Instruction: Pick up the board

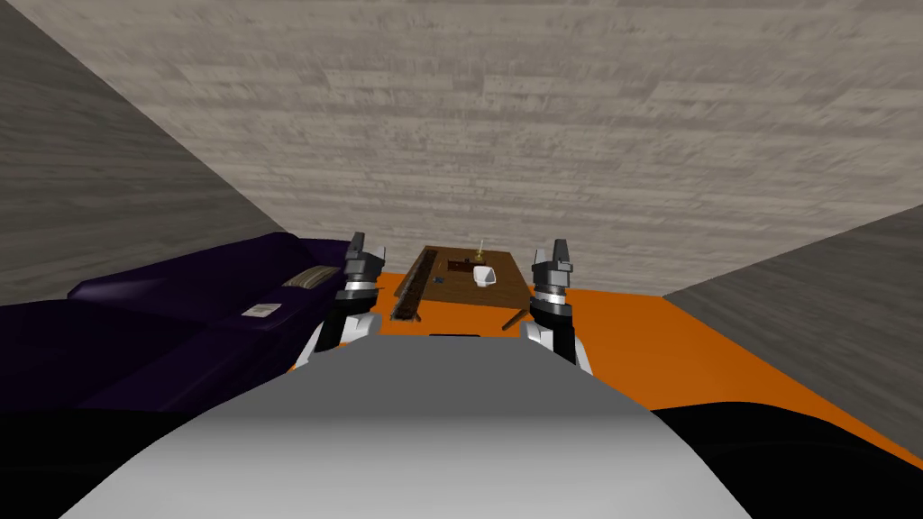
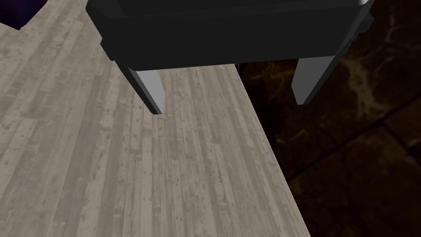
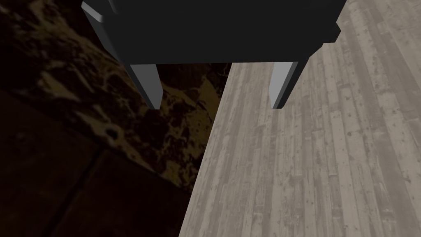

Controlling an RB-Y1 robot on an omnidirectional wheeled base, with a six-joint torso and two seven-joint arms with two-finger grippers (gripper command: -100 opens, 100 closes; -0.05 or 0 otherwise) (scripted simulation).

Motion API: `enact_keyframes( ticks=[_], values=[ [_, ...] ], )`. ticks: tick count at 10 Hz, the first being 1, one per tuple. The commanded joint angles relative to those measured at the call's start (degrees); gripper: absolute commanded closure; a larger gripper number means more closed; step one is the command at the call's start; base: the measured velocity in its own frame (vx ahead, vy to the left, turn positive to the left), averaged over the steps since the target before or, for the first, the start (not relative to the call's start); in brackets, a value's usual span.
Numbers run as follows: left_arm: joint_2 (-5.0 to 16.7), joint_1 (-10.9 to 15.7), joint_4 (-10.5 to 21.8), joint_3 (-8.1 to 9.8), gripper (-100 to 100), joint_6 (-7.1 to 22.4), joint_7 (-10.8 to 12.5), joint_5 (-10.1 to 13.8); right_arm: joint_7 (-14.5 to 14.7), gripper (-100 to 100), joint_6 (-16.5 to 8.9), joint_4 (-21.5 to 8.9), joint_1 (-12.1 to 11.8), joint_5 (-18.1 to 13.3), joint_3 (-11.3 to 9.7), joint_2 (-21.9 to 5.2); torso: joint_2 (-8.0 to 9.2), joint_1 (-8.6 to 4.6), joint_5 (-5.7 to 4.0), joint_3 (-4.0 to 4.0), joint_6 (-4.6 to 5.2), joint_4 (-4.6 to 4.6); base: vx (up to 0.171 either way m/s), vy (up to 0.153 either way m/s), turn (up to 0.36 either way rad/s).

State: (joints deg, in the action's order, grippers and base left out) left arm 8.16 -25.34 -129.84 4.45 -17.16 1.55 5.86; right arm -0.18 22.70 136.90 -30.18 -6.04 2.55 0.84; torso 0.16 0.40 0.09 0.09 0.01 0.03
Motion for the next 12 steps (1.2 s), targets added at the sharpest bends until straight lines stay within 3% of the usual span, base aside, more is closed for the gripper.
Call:
enact_keyframes(
  ticks=[1, 4, 5, 7, 9, 10, 11, 12],
  values=[
    [1.37, 1.0, 2.17, 0.34, -100, 2.76, 0.82, -0.12, 0.0, 0, 0.0, 0.0, 0.0, 0.0, 0.0, 0.0, 0.0, 0.0, 0.0, 0.0, 0.0, 0.0, -0.068, 0.11, -0.086],
    [3.49, 2.77, 5.43, 1.57, -100, 6.88, 2.27, 0.18, 0.0, 0, 0.0, 0.0, -0.01, 0.0, 0.0, 0.0, 0.0, -0.02, 0.01, 0.01, -0.02, 0.01, -0.043, 0.091, -0.093],
    [3.49, 2.77, 5.43, 1.57, -100, 6.88, 2.27, 0.18, 0.0, 0, 0.0, 0.0, 0.0, 0.0, 0.0, 0.0, -0.08, -0.11, -0.02, -0.04, -0.01, -0.02, -0.015, 0.045, -0.048],
    [5.63, 4.76, 8.64, 3.0, -100, 10.86, 3.87, 0.63, 0.0, 0, 0.0, 0.0, 0.0, 0.0, 0.0, 0.0, -0.1, -0.14, -0.03, -0.06, 0.01, -0.02, -0.047, 0.091, -0.165],
    [6.69, 5.84, 11.47, 3.77, -100, 13.99, 4.7, 0.91, 0.0, 0, 0.0, 0.0, -0.01, 0.0, 0.0, 0.0, -0.02, 0.0, 0.01, -0.01, -0.03, 0.0, -0.043, 0.085, -0.098],
    [6.69, 5.84, 11.47, 3.77, -100, 14.14, 4.7, 0.91, 0.0, 0, 0.0, 0.0, 0.0, 0.0, 0.0, 0.0, -0.07, -0.03, 0.0, -0.04, 0.0, -0.01, -0.025, 0.061, -0.076],
    [7.75, 6.96, 13.77, 4.58, -100, 16.02, 5.55, 1.23, 0.0, 0, 0.0, 0.0, -0.01, 0.0, 0.0, 0.0, -0.1, -0.12, -0.02, -0.05, -0.03, -0.02, -0.027, 0.058, -0.163],
    [7.75, 6.96, 13.77, 4.58, -100, 16.79, 5.55, 1.23, 0.0, 0, 0.0, 0.0, 0.0, 0.0, 0.0, 0.0, -0.1, -0.14, -0.03, -0.06, 0.0, -0.02, -0.021, 0.055, -0.086]
  ],
)
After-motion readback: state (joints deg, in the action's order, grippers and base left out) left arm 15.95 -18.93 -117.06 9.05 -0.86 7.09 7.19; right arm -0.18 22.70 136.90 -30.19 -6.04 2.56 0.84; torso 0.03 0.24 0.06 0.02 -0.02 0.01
